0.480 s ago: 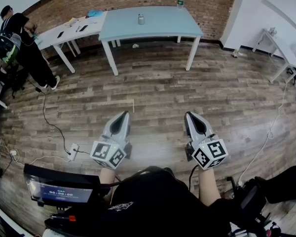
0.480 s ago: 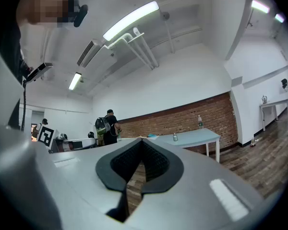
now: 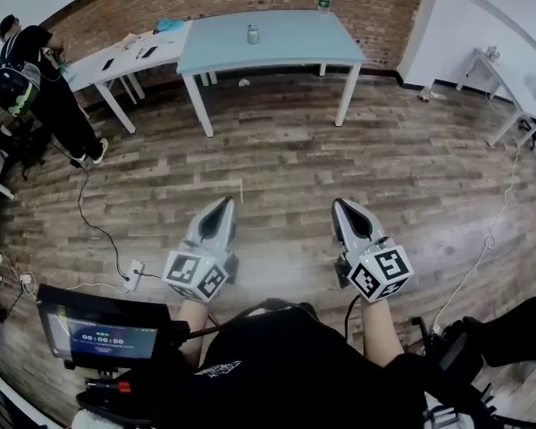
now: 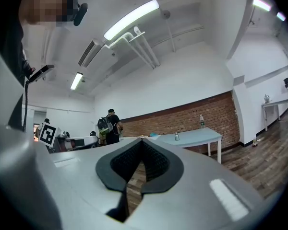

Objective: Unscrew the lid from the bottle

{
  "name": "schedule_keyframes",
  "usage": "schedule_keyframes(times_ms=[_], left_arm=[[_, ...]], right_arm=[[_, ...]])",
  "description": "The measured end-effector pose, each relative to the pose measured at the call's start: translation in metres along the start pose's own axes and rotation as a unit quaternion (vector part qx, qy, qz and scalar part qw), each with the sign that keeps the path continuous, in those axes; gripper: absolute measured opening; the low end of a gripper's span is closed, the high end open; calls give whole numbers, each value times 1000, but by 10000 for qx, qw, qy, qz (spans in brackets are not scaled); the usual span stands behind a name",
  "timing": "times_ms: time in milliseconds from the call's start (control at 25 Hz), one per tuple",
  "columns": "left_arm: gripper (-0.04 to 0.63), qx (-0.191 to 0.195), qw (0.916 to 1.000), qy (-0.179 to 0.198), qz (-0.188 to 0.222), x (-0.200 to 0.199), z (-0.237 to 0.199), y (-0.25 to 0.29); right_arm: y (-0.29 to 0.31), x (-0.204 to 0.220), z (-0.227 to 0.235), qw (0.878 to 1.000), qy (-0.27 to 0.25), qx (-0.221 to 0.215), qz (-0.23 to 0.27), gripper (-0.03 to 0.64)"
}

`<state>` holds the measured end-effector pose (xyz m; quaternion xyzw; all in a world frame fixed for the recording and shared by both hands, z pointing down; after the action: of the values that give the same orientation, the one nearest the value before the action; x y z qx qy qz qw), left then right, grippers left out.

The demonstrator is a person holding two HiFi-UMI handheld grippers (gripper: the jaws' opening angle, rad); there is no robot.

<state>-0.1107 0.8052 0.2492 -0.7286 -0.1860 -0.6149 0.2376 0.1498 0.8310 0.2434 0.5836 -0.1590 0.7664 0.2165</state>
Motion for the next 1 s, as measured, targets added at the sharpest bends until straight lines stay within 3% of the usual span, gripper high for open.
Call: schedule_keyframes(times_ms=[480, 1000], left_arm=[[0, -26, 10000, 3, -10, -3, -2, 3], [0, -18, 10000, -3, 4, 0, 15, 13]], right_arm=[[-3, -9, 7, 9993, 312, -51, 198, 2], [14, -19, -15, 9983, 105, -514, 246, 2]])
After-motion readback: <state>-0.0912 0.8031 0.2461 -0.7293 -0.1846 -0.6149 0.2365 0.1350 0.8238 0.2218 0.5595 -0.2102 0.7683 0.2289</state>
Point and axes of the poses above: the fingertips, and each gripper's own axes: y forward along the fingers, z to its right, x out of its underside, the point moved 5 cm from there along -y, backward along the fingers, and after that the axes turned 5 degrees about y, right-handed, at the moved point
